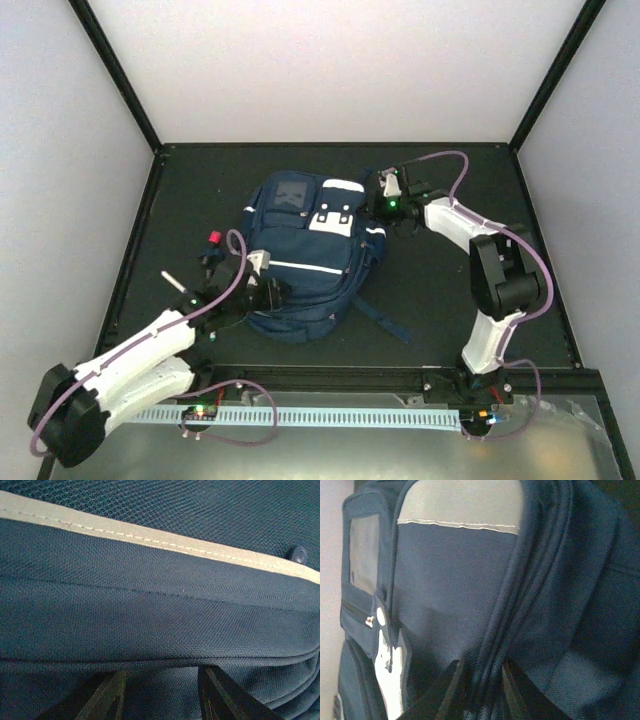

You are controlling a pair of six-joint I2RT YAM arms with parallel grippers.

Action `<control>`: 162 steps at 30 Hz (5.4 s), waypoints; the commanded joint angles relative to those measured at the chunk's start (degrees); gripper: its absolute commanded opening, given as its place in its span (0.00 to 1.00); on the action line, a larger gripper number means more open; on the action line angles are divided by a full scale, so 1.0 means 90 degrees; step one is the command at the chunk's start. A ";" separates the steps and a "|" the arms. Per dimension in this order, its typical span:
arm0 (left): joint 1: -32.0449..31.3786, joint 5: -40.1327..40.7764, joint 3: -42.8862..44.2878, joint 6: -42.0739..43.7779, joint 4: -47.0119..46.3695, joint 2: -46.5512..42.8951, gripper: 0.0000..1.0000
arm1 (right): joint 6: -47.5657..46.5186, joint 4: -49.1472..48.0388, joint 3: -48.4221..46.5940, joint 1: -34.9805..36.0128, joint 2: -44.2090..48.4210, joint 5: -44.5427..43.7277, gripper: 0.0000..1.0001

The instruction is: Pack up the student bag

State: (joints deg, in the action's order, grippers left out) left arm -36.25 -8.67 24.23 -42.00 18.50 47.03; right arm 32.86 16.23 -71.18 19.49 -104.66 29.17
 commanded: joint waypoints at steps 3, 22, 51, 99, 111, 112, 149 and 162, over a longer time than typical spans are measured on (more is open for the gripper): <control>0.0534 -0.0730 0.0186 0.0631 -0.1315 0.0992 0.39 | 0.0094 -0.0236 0.0262 -0.0105 0.0833 -0.0161 0.07; -0.0027 -0.1485 0.2355 0.2388 -0.0477 0.1546 0.41 | 0.0698 0.0056 0.2903 -0.0983 0.4313 -0.1794 0.02; -0.4095 0.2465 0.0743 -0.1655 -0.1825 0.2499 0.47 | 0.0860 -0.0114 0.2769 -0.0983 0.4204 -0.1106 0.02; -0.3624 0.3057 0.1071 -0.0396 0.0177 0.1387 0.02 | -0.0891 0.0567 0.2014 -0.1873 0.3818 -0.0472 0.46; -0.3437 0.1870 0.2740 0.1269 0.0895 0.1253 0.02 | -0.2035 0.0270 0.2888 -0.0054 0.6078 0.0430 0.56; -0.3401 0.1804 0.2801 0.1343 0.0930 0.1224 0.02 | -0.2100 0.0077 0.3073 0.0262 0.6259 0.0420 0.55; -0.2659 0.0840 0.4373 0.2357 0.3676 0.2011 0.02 | -0.5300 0.0190 0.3570 0.3768 0.5551 -0.1697 0.10; -0.1207 0.0699 0.5659 0.3606 0.6429 0.3367 0.01 | -0.5470 0.1867 0.3116 0.3770 0.6183 -0.2217 0.02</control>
State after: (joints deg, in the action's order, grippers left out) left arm -51.29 -8.05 72.88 -13.06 62.13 74.63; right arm -15.31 21.98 -39.90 53.39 -50.76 11.86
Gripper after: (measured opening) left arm 0.032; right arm 0.041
